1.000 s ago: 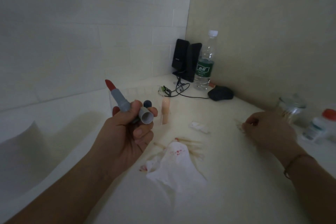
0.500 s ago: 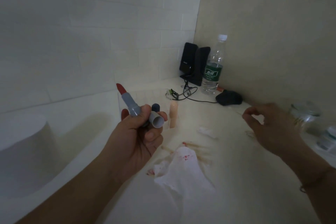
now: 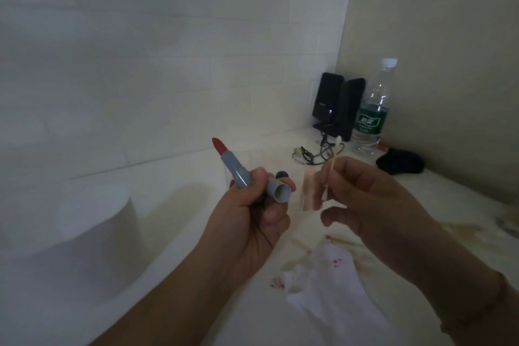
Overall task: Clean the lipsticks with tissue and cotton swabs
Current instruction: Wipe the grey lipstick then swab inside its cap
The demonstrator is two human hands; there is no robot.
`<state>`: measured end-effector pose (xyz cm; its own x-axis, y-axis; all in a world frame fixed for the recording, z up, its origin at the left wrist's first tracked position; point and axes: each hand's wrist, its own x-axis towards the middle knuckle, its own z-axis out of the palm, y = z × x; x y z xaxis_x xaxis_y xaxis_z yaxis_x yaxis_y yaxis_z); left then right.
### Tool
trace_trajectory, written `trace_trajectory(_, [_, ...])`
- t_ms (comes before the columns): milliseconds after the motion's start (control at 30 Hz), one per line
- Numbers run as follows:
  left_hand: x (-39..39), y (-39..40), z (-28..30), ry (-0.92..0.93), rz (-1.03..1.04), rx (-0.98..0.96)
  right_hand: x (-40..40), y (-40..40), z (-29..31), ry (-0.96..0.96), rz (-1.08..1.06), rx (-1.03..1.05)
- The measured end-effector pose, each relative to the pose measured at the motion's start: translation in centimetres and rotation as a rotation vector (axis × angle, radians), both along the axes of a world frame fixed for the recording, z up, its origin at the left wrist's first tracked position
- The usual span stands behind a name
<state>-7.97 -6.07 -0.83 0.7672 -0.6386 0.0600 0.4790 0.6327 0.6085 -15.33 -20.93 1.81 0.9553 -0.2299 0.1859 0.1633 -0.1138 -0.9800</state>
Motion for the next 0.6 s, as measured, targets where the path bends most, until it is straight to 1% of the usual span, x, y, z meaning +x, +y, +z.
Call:
trace_trajectory(33, [0.1, 0.0, -0.1, 0.002, 0.005, -0.002, -0.2, 0.1, -0.3, -0.031, -0.059, -0.052])
trace_trajectory(67, [0.1, 0.0, -0.1, 0.002, 0.012, 0.001, -0.3, 0.3, -0.5, -0.065, -0.096, -0.055])
trace_trajectory(167, [-0.2, -0.1, -0.1, -0.027, 0.055, 0.067, -1.0, 1.0, -0.5, -0.132, -0.071, 0.028])
trace_trajectory(233, [-0.4, -0.3, -0.2, -0.062, 0.135, 0.158, -1.3, 1.4, -0.4, -0.167, -0.055, -0.036])
trace_trajectory(300, [-0.5, -0.5, -0.3, -0.125, 0.21, 0.244, -1.4, 1.6, -0.5, -0.188, -0.094, -0.147])
trace_trajectory(367, [-0.6, -0.5, -0.2, -0.152, 0.24, 0.285, -1.2, 1.6, -0.6, -0.187, -0.155, -0.231])
trace_trajectory(467, [-0.6, -0.5, -0.2, -0.133, 0.232, 0.297, -1.0, 1.7, -0.8, -0.16, -0.195, -0.222])
trace_trajectory(600, [-0.6, -0.5, -0.4, -0.152, 0.227, 0.301, -0.6, 1.8, -1.4, -0.119, -0.188, -0.251])
